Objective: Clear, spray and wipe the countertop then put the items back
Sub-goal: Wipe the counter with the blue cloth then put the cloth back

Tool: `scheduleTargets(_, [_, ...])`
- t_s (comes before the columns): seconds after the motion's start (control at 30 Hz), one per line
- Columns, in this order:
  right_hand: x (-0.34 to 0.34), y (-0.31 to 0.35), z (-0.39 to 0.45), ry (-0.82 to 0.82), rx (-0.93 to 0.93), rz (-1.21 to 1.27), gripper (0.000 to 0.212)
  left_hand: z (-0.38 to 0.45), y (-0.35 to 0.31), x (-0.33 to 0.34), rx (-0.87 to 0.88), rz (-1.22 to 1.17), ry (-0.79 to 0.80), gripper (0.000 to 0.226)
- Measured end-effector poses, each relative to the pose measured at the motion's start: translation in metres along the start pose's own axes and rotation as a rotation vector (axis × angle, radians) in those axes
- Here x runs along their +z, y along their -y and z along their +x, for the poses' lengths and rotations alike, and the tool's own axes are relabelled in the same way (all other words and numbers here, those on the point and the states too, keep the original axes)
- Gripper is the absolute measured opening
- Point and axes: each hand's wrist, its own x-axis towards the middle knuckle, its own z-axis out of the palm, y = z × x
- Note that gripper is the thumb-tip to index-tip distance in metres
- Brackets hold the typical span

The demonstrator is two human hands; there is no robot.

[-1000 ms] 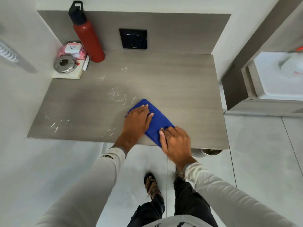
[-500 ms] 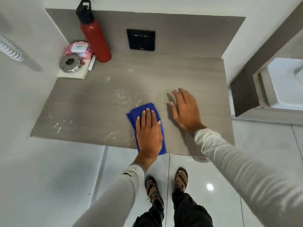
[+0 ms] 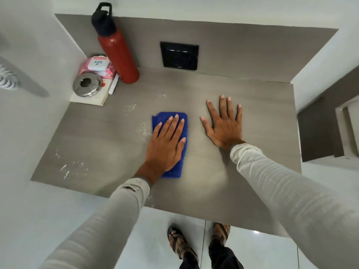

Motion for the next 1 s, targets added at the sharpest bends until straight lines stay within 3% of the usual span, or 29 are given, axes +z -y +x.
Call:
scheduleTargets(0.2, [0.005,-0.008,0.023,-0.059,0.144,0.009,0.066,0.09,0.019,-0.002,0.181,0.042,0.001,0.057])
scheduleTargets(0.47, [0.012,-0.019,0.03,-0.121,0.247,0.0,0.058,0.196,-0.019,-0.002,0.359,0.052,0.012,0.056])
scheduleTargets(0.77, [0.008,-0.016,0.033,-0.08,0.255,-0.009,0.059,0.194,-0.014,-0.002,0.273,0.019,0.007,0.059])
scheduleTargets(1.0, [-0.006,0.008,0.037,0.002,0.174,-0.016,0.062,0.118,0.1,-0.01,0.099,0.061,-0.021,0.059])
